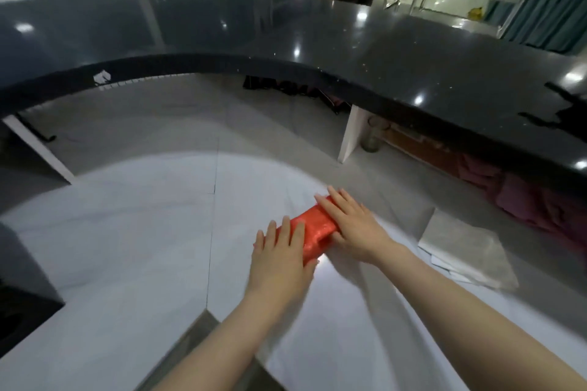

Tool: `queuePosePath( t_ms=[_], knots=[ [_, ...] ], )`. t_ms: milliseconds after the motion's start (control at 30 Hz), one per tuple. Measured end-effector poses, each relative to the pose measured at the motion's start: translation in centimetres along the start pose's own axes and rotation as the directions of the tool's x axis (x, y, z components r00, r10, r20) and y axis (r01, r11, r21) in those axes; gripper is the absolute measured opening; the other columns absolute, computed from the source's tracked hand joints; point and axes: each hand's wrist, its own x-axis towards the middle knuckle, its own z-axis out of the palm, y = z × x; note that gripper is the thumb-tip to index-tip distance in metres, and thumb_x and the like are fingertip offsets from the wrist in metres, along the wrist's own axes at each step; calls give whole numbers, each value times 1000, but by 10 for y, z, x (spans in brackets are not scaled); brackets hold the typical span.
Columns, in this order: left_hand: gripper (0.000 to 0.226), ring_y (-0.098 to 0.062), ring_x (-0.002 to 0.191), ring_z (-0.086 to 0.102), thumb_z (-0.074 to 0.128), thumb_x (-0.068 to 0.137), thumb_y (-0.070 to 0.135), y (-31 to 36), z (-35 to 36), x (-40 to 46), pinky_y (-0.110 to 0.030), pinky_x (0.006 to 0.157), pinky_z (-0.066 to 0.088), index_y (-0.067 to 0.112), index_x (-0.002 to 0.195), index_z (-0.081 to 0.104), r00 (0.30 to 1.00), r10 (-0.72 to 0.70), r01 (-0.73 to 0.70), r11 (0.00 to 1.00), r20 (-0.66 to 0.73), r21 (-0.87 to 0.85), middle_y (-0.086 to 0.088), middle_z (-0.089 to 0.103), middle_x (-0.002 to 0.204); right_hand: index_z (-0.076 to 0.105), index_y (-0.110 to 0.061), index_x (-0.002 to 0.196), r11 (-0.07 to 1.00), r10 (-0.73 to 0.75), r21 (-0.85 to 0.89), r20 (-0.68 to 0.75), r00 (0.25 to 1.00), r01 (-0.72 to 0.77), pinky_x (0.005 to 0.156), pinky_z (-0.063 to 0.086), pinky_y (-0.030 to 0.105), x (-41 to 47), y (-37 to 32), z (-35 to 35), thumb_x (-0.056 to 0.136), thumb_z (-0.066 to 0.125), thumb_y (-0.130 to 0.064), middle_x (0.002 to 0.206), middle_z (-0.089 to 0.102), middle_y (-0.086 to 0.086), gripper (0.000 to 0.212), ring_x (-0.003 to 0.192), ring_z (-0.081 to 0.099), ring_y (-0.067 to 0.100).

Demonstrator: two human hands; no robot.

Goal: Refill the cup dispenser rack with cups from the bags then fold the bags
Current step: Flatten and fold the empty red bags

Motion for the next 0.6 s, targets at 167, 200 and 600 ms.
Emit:
queuePosePath(
  t_ms=[167,200,600],
  knots=[
    [95,-35,145,-3,40,82,71,-15,22,-3,-52,115,1,29,149,-13,997,-16,16,1000,70,-9,-3,-11,160,-16,-55,142,997,-83,10,59,995,82,115,-4,42,-2,16,24,61,49,-88,160,-14,-12,109,146,-18,11],
    [95,-35,146,-4,39,83,71,-17,23,-2,-52,115,0,30,149,-14,997,-11,12,1000,73,-9,-2,-13,160,-18,-56,141,997,-81,7,44,996,80,114,-4,42,-3,16,26,59,50,-88,160,-13,-12,111,146,-18,11],
    [74,-29,146,14,47,91,52,-32,14,-3,-46,117,9,28,152,12,952,302,-304,951,50,57,-1,12,160,21,-47,147,980,190,-56,-58,980,-193,115,16,43,-62,-10,22,81,48,-69,155,24,-9,75,140,20,22]
  ],
)
